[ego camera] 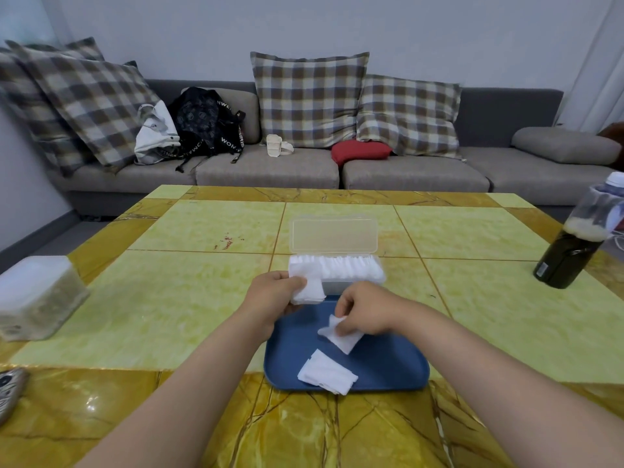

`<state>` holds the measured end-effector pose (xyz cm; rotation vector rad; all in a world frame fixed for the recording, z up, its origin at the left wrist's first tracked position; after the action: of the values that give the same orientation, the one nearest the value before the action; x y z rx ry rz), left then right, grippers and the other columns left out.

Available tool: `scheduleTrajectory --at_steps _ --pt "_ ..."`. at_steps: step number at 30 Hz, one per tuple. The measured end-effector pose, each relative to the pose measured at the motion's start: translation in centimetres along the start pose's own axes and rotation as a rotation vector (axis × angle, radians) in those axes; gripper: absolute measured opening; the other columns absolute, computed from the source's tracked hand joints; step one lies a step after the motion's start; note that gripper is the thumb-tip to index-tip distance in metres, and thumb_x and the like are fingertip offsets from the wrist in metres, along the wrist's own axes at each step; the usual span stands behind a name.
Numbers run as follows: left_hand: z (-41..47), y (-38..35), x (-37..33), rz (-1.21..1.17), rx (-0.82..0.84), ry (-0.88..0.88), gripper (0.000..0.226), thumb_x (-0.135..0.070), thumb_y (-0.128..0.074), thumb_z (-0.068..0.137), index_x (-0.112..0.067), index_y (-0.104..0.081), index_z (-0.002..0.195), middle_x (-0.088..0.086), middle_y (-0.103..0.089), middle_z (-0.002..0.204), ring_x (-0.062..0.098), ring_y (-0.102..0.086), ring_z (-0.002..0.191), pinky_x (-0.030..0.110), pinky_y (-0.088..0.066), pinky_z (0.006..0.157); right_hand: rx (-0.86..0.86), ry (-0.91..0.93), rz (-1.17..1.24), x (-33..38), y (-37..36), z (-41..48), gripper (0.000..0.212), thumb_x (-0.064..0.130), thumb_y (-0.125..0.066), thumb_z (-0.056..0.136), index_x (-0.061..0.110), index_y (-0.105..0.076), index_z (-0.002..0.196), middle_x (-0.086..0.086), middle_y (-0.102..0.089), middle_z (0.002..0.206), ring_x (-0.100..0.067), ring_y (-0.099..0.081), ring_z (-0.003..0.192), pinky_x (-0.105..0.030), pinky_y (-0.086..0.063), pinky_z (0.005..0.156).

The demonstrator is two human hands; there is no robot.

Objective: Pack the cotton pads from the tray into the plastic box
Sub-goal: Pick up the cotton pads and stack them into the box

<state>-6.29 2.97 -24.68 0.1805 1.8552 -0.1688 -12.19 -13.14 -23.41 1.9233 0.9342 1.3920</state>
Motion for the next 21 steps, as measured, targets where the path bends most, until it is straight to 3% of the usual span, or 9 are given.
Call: scheduleTrajectory --at_steps 4,6,8,14,18,21 --pt "0.1 0.4 0.1 -0.042 -0.017 0.012 0.008 -0.008 -0.065 0.093 -0.002 -0.068 0.098 0.016 -0.074 0.101 0.030 -0.073 0.090 0.041 -0.061 0.086 -0.132 -0.051 0.450 -0.9 3.4 -0.8 0.035 0.009 -0.086 0.076 0.013 -0.072 0.107 -0.001 -0.072 0.096 -0.013 -0.068 0.083 -0.027 -0.058 0.073" --pt "0.0 0.2 0.1 -0.029 -0.004 0.010 0.013 -0.009 -0.068 0.091 0.000 -0.070 0.100 0.017 -0.076 0.101 0.033 -0.074 0.093 0.043 -0.061 0.087 -0.172 -0.031 0.680 -0.8 4.5 -1.1 0.022 0.006 -0.084 0.078 0.007 -0.074 0.097 -0.006 -0.075 0.090 -0.018 -0.067 0.074 -0.034 -0.059 0.073" --pt "-0.4 -0.7 0.1 -0.030 0.053 0.002 0.016 -0.009 -0.070 0.090 0.002 -0.072 0.101 0.017 -0.077 0.100 0.031 -0.076 0.093 0.040 -0.062 0.082 -0.183 -0.018 0.841 -0.3 4.8 -1.3 0.015 0.004 -0.082 0.080 0.007 -0.072 0.090 -0.007 -0.071 0.082 -0.016 -0.059 0.062 -0.028 -0.050 0.057" --pt "-1.7 -3.4 -0.8 -0.028 0.197 -0.064 0.016 -0.011 -0.066 0.094 -0.003 -0.077 0.103 0.013 -0.079 0.098 0.025 -0.076 0.091 0.024 -0.059 0.068 -0.207 -0.037 0.736 0.6 4.3 -1.5 0.028 0.011 -0.086 0.077 -0.002 -0.072 0.098 -0.007 -0.072 0.071 -0.013 -0.059 0.049 -0.022 -0.038 0.044" --pt "-2.0 -3.9 -0.9 -0.063 0.245 -0.045 0.024 -0.013 -0.055 0.099 -0.001 -0.073 0.109 0.015 -0.078 0.102 0.027 -0.076 0.096 0.033 -0.061 0.081 -0.270 -0.065 0.700 0.1 4.6 -1.5 0.027 0.016 -0.088 0.075 0.005 -0.070 0.092 -0.004 -0.069 0.067 -0.011 -0.056 0.044 -0.020 -0.035 0.040" --pt "-2.1 -4.1 -0.9 -0.062 0.261 -0.044 0.025 -0.014 -0.053 0.100 0.001 -0.071 0.108 0.018 -0.077 0.101 0.030 -0.075 0.096 0.035 -0.060 0.082 -0.286 -0.074 0.638 -0.1 4.6 -1.4 0.024 0.019 -0.089 0.074 0.009 -0.069 0.085 -0.003 -0.067 0.065 -0.010 -0.053 0.043 -0.021 -0.034 0.041"
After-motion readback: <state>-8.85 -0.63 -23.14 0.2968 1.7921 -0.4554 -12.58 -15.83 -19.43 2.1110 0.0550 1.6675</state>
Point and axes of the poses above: each hand's wrist, its own z-axis towards the middle knuckle, its own y-axis out of the back of the hand, x = y × z, the point moved 8 cm from there along z, towards the middle knuckle
